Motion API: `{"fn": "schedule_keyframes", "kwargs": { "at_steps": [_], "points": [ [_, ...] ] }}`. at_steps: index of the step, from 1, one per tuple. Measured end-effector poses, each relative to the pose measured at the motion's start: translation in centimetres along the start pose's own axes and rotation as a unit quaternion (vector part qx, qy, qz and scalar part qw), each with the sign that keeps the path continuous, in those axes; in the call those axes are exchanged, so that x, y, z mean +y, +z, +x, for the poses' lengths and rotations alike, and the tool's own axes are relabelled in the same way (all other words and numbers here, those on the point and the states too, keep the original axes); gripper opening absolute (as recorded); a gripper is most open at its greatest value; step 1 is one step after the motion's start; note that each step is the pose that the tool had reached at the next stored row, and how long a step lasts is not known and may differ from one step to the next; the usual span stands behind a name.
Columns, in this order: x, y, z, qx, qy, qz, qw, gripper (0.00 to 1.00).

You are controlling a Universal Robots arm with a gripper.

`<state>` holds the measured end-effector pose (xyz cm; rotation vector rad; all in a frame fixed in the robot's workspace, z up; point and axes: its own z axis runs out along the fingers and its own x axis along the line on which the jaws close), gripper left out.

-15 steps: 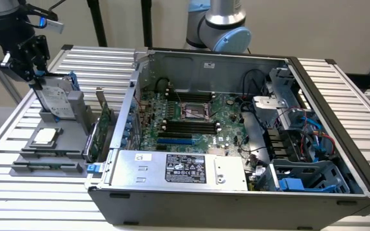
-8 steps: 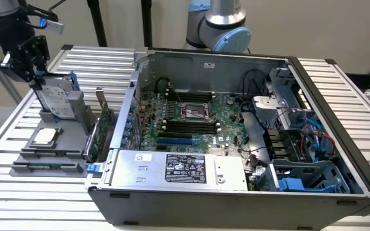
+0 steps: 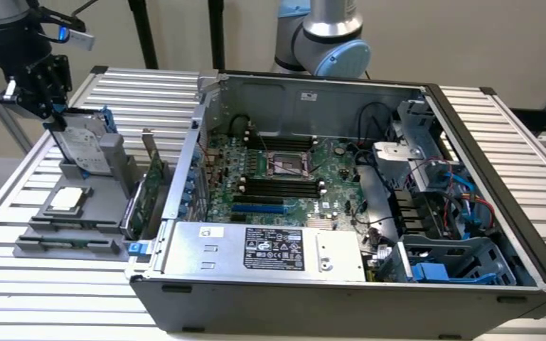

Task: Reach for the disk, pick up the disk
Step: 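Pick up the disk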

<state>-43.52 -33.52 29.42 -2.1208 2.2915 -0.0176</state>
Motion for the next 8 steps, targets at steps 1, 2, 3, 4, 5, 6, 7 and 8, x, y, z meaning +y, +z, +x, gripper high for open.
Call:
{"fn": "schedule_keyframes", "kwargs": {
  "at_steps": [1,2,3,4,5,6,7,8],
  "points": [
    [0.0,0.0,0.01,0.0,0.0,0.0,1.0,0.34],
    [0.0,0.0,0.03,0.0,0.0,0.0,1.0,0.33],
    [0.0,0.01,0.06,-0.0001,0.0,0.0,1.0,0.33],
    [0.0,0.01,0.09,0.0,0.0,0.0,1.0,0.33],
    [-0.01,0.01,0.13,0.0,0.0,0.0,1.0,0.33],
    [-0.01,0.02,0.17,0.0,0.0,0.0,1.0,0.33],
    [-0.01,0.02,0.21,0.0,0.0,0.0,1.0,0.33],
    [-0.01,0.02,0.25,0.0,0.0,0.0,1.0,0.33]
  ]
}}
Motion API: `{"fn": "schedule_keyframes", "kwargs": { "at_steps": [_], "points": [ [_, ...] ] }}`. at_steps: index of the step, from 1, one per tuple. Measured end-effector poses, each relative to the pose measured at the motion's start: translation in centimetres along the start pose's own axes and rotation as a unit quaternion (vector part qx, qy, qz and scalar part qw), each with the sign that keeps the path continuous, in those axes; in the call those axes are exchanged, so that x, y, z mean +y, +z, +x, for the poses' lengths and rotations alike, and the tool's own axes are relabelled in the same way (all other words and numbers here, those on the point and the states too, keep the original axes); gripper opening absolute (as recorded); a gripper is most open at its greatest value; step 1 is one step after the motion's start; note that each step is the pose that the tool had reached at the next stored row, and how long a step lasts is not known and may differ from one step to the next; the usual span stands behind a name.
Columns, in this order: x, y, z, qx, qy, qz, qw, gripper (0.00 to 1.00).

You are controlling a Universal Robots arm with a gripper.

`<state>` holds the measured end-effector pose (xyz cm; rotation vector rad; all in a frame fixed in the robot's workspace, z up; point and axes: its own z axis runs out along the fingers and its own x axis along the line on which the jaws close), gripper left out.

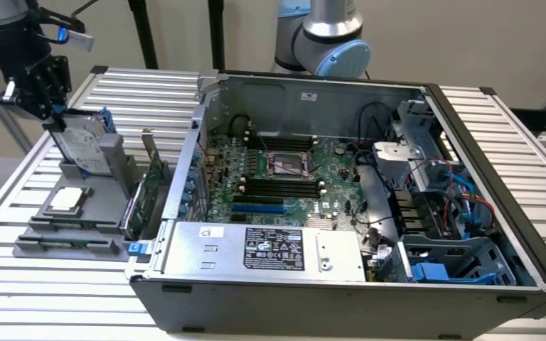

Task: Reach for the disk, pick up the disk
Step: 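Pick up the disk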

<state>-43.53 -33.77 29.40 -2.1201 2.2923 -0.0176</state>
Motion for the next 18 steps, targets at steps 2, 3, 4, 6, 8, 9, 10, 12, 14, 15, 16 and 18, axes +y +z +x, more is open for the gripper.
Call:
{"fn": "schedule_keyframes", "kwargs": {
  "at_steps": [2,3,4,6,8,9,10,12,14,15,16,18],
  "points": [
    [-0.01,0.0,0.06,0.0,0.0,0.0,1.0,0.33],
    [-0.01,0.0,0.06,0.0,0.0,0.0,1.0,0.33],
    [-0.01,0.0,0.08,-0.0002,0.0,0.0,1.0,0.33],
    [-0.01,0.01,0.17,-0.0012,0.0,-0.0001,1.0,0.33],
    [-0.03,0.0,0.31,-0.0019,0.0,-0.0001,1.0,0.33],
    [-0.03,0.0,0.38,-0.0022,0.0,-0.0002,1.0,0.33],
    [-0.04,0.0,0.44,-0.0024,0.0,-0.0002,1.0,0.33],
    [-0.04,0.0,0.49,-0.0031,0.0,-0.0003,1.0,0.33],
    [-0.04,0.0,0.51,-0.0044,0.0,-0.0004,1.0,0.33],
    [-0.04,0.01,0.52,-0.0049,0.0,-0.0004,1.0,0.33],
    [-0.04,0.01,0.52,-0.005,0.0,-0.0004,1.0,0.33],
    [-0.04,0.01,0.52,-0.005,0.0,-0.0004,1.0,0.33]
  ]
}}
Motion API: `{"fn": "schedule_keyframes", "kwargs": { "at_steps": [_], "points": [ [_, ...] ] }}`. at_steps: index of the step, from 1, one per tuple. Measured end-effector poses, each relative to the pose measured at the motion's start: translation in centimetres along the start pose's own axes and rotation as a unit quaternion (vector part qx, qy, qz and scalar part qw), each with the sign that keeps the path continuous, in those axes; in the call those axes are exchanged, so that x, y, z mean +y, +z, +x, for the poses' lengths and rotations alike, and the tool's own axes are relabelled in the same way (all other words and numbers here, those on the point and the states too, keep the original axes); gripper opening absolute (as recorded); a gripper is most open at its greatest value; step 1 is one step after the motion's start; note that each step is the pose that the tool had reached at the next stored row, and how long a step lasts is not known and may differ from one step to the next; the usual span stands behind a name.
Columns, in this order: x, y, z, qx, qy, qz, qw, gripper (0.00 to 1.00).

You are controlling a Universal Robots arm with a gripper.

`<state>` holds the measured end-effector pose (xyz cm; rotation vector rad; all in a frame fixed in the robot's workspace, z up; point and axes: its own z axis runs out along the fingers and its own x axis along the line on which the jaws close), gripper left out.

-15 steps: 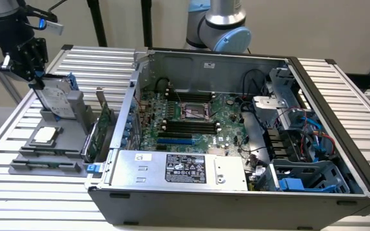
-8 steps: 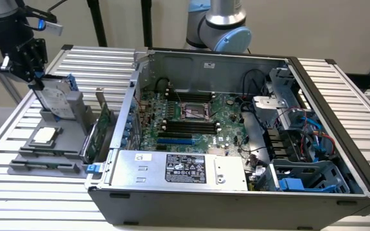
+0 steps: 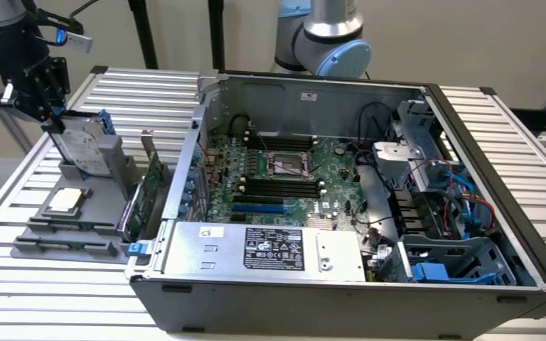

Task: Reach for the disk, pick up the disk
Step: 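Pick up the disk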

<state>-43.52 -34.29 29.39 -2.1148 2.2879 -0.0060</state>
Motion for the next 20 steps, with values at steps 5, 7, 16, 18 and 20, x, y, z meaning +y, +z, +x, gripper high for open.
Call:
{"fn": "schedule_keyframes", "kwargs": {
  "at_steps": [5,7,16,18,20],
  "points": [
    [0.0,0.0,0.0,0.0,0.0,0.0,1.0,0.33],
    [0.0,0.0,0.0,0.0,0.0,0.0,1.0,0.33],
    [-0.06,-0.88,0.0,-0.0004,-0.001,0.0,1.0,0.33],
    [-0.08,-0.95,0.0,-0.0008,-0.002,0.0002,1.0,0.33],
    [-0.1,-1.06,0.0,-0.001,-0.002,0.0,1.0,0.33]
  ]
}}
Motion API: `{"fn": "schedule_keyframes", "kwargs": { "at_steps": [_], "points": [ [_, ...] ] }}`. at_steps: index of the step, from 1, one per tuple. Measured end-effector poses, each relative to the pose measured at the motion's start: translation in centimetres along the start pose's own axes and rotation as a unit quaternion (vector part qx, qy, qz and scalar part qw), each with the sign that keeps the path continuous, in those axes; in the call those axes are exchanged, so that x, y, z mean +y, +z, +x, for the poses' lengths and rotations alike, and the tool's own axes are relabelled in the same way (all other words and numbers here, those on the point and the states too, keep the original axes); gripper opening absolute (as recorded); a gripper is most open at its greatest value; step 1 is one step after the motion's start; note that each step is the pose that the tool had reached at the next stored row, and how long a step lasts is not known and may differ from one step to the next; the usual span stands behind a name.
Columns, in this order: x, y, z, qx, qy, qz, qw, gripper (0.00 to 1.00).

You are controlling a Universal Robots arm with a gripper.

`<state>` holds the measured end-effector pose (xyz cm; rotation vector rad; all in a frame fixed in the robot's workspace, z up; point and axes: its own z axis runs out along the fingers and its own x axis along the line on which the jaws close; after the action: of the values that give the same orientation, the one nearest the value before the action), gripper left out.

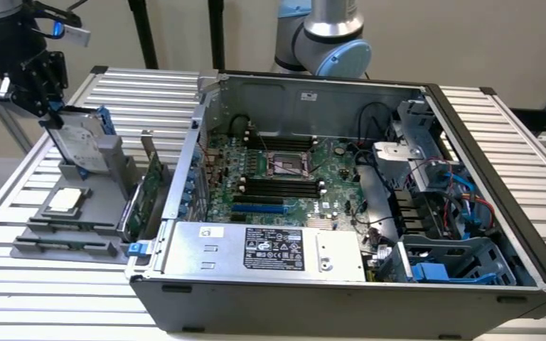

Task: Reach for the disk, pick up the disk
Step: 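Pick up the disk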

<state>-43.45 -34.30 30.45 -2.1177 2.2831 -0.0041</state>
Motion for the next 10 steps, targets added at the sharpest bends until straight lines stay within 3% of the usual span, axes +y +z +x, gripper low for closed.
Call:
{"fn": "schedule_keyframes", "kwargs": {
  "at_steps": [4,10],
  "points": [
    [-0.03,-0.8,0.0,-0.0004,0.0,0.0003,1.0,0.33],
    [-0.07,-3.19,-0.1,-0.0004,0.0,0.001,1.0,0.33]
  ]
}}
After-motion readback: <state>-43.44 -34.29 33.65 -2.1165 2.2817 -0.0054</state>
